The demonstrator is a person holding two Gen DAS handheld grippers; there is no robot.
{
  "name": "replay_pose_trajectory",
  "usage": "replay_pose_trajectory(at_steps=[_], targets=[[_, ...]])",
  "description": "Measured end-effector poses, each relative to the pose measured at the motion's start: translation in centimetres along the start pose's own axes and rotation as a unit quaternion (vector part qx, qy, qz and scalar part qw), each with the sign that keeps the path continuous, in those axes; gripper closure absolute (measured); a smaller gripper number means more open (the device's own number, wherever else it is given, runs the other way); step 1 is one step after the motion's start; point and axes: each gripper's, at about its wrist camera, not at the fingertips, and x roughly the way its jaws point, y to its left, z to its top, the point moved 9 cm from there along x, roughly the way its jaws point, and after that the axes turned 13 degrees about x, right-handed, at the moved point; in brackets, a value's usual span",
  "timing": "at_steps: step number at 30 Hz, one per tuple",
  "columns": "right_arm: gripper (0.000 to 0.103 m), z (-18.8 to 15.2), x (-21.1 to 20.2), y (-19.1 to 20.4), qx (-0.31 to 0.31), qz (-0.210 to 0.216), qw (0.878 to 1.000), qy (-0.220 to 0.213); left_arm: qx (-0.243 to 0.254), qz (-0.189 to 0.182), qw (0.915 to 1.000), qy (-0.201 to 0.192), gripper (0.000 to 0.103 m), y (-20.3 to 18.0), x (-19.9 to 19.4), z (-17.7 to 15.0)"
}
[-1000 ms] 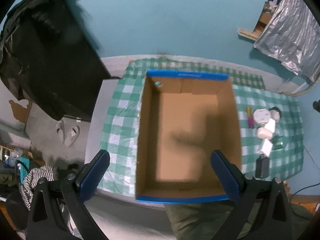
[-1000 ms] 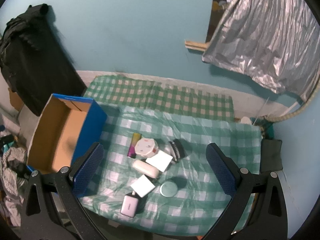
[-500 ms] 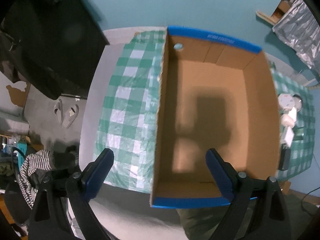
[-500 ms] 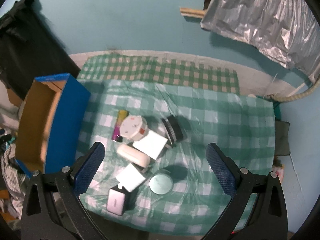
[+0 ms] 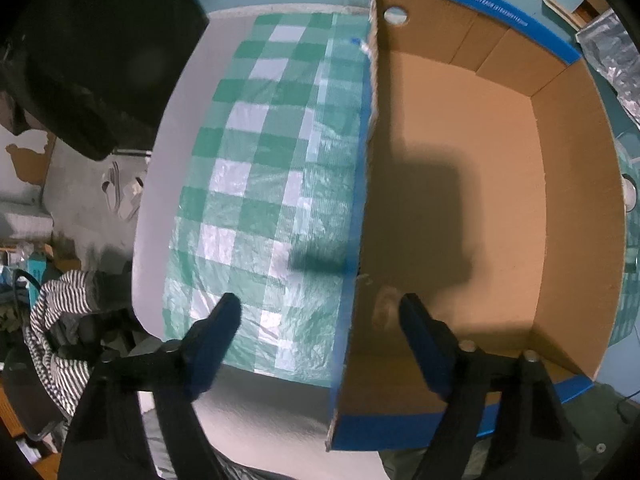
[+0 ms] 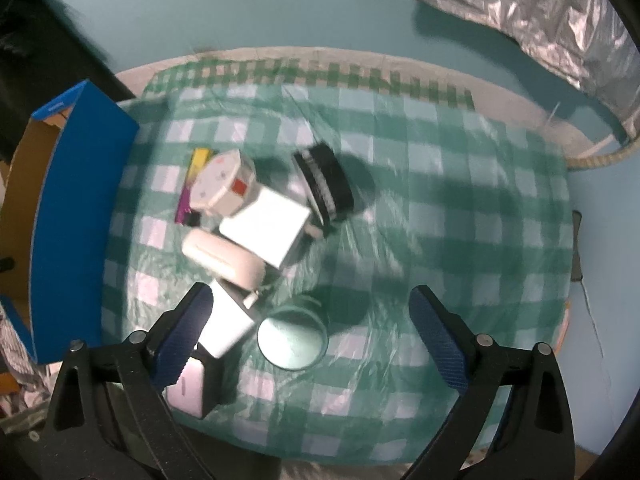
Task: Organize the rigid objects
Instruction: 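Grasp the pale green round tin with the right gripper while left tool holds box wall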
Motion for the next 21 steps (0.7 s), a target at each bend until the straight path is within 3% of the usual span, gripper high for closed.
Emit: replay_pose_trajectory(at_steps=[4,11,14,18,21], targets=[[0.008,-1.1,1.0,-0.4,0.010,0.000,1.000,0.014,-0.002,-0.017,0.9998,0.010,0.035,-0.4,0.9,-0.3],[0.020,-2.3,3.0,-0.6,0.009,-0.004,0.999,0.033,-0.006,-0.020,0.9996,0.018,0.056,-0.7,1.7,-0.5],[0.023,-2.8,3.7,-0.5,0.004,-0.007,0.999,0.038,-0.007,-0.028,0.9995,0.013,0.060,-0.9,1.6,-0.5],[0.030,-3.2,4.1,-0.4,-0.002,-0.007,0.999,0.039,0.000,-0.029,0.9994,0.021,0.076,-1.3,1.7,-0.6],[0.040,-3.4,4.5,-0.2,-0.004,-0.008,0.999,0.044,0.001,-0.037,0.9991,0.022,0.079,-1.5,1.7,-0.6]])
